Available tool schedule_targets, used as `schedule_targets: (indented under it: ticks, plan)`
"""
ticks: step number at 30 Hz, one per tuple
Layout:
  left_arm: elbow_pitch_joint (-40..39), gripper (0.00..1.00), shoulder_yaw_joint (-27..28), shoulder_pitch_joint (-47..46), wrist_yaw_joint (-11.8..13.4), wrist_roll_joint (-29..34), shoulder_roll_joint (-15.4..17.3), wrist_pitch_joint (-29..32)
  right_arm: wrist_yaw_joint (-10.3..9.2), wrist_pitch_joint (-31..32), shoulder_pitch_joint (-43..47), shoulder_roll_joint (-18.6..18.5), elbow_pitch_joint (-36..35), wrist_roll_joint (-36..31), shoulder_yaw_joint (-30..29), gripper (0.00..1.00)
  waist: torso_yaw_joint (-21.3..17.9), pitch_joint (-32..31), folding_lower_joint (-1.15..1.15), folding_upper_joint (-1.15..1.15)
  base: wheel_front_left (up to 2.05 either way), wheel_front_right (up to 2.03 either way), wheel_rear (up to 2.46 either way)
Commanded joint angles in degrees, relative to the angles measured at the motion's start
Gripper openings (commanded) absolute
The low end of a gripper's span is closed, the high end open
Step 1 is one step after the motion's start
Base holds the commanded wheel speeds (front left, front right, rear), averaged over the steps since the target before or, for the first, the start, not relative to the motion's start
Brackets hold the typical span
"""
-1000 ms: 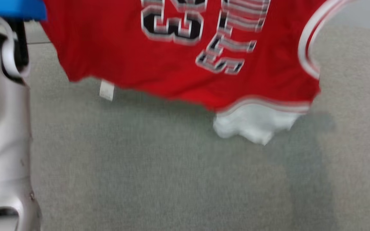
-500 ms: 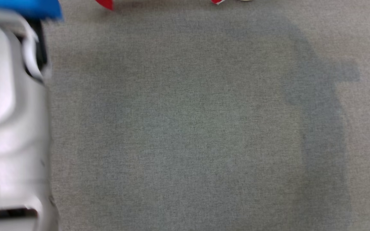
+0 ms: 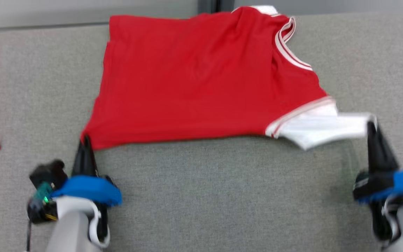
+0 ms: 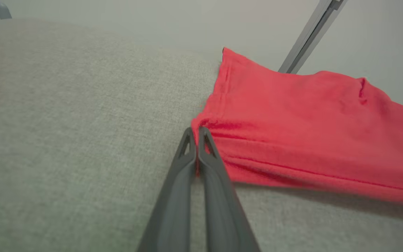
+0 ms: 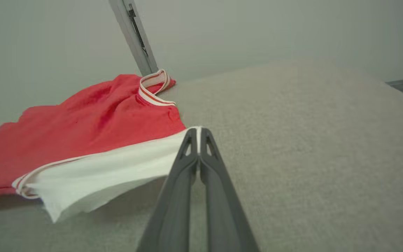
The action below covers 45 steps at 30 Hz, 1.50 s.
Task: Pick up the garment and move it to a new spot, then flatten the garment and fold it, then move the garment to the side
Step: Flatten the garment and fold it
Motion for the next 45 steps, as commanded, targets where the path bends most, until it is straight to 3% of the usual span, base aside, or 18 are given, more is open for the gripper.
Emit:
schedule_targets:
  ticks: [1, 8, 19, 28, 37, 45]
  plan:
    - [-0.3, 0.00, -0.9, 1.7, 0.5, -1.3, 0.0, -0.2, -0.07, -0.1, 2.1, 0.5, 0.3, 0.6, -0.9, 0.00, -0.5, -1.3, 0.02, 0.01, 0.00, 0.00, 0.00]
    - [-1.3, 0.00, -5.0, 11.0, 2.1, -4.3, 0.1, -0.2, -0.05, 0.0, 13.2, 4.2, 2.0, -0.6, -0.8, 0.00, -1.3, -6.9, 0.02, 0.01, 0.00, 0.00, 0.00]
    - [-2.0, 0.00, -4.0, 22.8, 1.6, -4.5, 0.1, -0.2, -0.05, 0.0, 25.0, 4.4, 2.8, -1.6, 0.9, 0.00, -2.6, -16.8, 0.02, 0.01, 0.00, 0.00, 0.00]
    - [-5.1, 0.00, -4.4, 29.1, 1.0, -4.9, 0.0, -0.2, -0.05, 0.0, 32.4, 3.0, 0.0, -1.3, 1.5, 0.00, -1.5, -19.6, 0.02, 0.01, 0.00, 0.00, 0.00]
    - [-12.1, 0.00, -5.6, 23.5, 0.9, -4.4, 0.0, -0.1, -0.05, 0.0, 23.5, 4.9, -6.2, -1.5, -0.4, 0.00, -0.2, -17.6, 0.02, 0.01, 0.00, 0.00, 0.00]
    - [-8.2, 0.00, -8.1, 12.9, 1.7, -2.6, 0.0, -0.2, -0.04, 0.0, 9.6, 3.6, -2.1, -3.4, 1.2, 0.00, 1.0, -12.5, 0.02, 0.01, 0.00, 0.00, 0.00]
